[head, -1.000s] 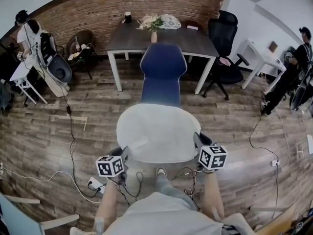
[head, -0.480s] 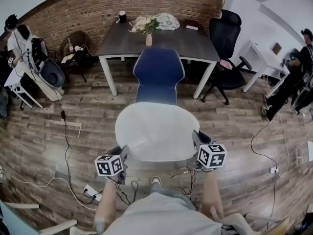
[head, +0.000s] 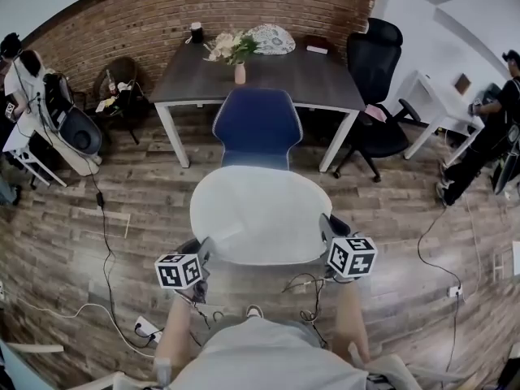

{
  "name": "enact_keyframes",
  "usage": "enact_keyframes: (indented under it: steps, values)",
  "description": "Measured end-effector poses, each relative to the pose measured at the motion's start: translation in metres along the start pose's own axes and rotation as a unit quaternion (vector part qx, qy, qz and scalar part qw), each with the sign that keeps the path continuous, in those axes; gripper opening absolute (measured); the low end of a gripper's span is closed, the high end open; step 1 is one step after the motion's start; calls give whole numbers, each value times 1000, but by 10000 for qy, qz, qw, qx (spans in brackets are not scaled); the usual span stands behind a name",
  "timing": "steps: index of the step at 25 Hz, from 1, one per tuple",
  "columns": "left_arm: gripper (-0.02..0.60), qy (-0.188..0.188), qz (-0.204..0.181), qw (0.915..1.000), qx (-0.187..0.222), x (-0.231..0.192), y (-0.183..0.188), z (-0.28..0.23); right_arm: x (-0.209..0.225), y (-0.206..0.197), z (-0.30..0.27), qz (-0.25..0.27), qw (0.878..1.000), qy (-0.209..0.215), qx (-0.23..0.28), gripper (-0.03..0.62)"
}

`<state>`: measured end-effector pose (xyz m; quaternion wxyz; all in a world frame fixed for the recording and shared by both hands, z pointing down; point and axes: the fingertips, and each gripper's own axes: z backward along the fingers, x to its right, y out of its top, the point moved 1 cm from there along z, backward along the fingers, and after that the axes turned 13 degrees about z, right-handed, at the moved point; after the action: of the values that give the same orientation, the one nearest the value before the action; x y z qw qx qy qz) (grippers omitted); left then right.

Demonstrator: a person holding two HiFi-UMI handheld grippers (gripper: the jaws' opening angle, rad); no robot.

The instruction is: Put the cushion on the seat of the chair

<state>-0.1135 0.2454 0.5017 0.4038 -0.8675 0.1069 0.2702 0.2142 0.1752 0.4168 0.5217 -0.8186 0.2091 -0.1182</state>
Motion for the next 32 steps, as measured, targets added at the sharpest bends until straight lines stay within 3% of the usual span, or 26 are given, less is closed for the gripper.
enact_keyframes:
  steps: [16,32]
  values:
    - [48,45,-13,9997,-238,-16,32,-57,25,-7,-51,-292,9993,-31,-210,48]
    - [48,-386,-311,9983,-290,-32,173,-172,72,75,-166,-280,9985,-444,-130,48]
